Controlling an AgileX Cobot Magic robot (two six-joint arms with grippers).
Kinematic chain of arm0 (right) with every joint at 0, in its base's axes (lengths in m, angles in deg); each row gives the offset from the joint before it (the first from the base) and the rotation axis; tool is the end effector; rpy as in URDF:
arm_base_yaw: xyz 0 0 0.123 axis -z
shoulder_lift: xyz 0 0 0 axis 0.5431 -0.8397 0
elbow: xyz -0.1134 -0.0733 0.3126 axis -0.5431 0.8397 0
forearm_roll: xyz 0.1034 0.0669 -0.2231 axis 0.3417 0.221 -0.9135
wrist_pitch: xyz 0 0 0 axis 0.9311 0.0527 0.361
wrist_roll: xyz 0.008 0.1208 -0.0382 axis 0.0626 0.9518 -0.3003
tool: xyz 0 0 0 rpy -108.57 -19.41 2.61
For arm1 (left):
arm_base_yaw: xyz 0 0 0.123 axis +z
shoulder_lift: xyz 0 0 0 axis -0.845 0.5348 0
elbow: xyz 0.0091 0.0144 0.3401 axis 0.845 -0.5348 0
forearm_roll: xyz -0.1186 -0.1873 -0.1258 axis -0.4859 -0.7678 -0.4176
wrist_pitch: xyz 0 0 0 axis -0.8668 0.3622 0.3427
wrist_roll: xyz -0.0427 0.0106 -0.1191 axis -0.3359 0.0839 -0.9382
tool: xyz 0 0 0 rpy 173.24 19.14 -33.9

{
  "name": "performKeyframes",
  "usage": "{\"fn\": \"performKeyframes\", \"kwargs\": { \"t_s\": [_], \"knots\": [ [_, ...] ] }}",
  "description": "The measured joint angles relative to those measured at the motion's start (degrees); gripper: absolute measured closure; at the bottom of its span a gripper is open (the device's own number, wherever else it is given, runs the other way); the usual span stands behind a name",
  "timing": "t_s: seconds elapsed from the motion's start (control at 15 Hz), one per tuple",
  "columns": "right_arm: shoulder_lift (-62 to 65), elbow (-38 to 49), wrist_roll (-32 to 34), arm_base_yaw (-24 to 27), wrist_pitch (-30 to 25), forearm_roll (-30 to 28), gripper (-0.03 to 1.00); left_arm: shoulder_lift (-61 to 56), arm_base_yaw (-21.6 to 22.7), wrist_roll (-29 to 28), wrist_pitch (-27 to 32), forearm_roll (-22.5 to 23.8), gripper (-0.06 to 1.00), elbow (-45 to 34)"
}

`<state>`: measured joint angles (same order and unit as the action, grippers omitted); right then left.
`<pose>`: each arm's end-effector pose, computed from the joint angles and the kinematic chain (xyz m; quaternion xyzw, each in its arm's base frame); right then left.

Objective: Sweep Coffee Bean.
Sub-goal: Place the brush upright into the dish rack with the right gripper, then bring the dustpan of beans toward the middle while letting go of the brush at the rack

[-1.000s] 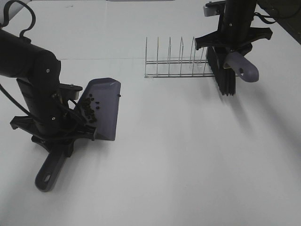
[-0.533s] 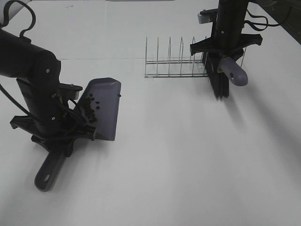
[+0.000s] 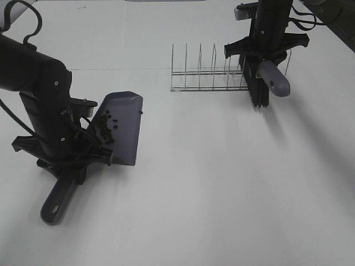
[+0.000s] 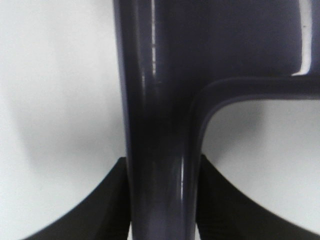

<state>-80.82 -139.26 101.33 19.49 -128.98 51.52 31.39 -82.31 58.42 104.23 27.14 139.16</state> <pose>0.5602 0.1102 0.1728 -0.0253 0.9889 -0.0644 0.1317 0.3457 -0.1501 0.1050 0.0637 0.9975 0.0313 0.0022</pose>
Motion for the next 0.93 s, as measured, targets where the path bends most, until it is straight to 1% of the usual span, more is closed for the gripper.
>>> {"fn": "performKeyframes", "kwargs": {
  "t_s": [0.2, 0.27, 0.4, 0.47, 0.53, 0.8, 0.93],
  "knots": [
    [0.0, 0.0, 0.0, 0.0, 0.0, 0.0, 0.64, 0.0, 0.0, 0.0, 0.0, 0.0, 0.6, 0.0],
    [0.0, 0.0, 0.0, 0.0, 0.0, 0.0, 0.58, 0.0, 0.0, 0.0, 0.0, 0.0, 0.6, 0.0],
    [0.0, 0.0, 0.0, 0.1, 0.0, 0.0, 0.39, 0.0, 0.0, 0.0, 0.0, 0.0, 0.6, 0.0],
    [0.0, 0.0, 0.0, 0.1, 0.0, 0.0, 0.33, 0.0, 0.0, 0.0, 0.0, 0.0, 0.6, 0.0],
    [0.0, 0.0, 0.0, 0.1, 0.0, 0.0, 0.3, 0.0, 0.0, 0.0, 0.0, 0.0, 0.6, 0.0],
    [0.7, -0.2, -0.1, 0.1, -0.3, 0.2, 0.29, 0.0, 0.0, 0.0, 0.0, 0.0, 0.6, 0.0],
    [2.6, -0.2, -0.5, 0.1, -0.4, 1.5, 0.29, 0.0, 0.0, 0.0, 0.0, 0.0, 0.6, 0.0]
  ]
}}
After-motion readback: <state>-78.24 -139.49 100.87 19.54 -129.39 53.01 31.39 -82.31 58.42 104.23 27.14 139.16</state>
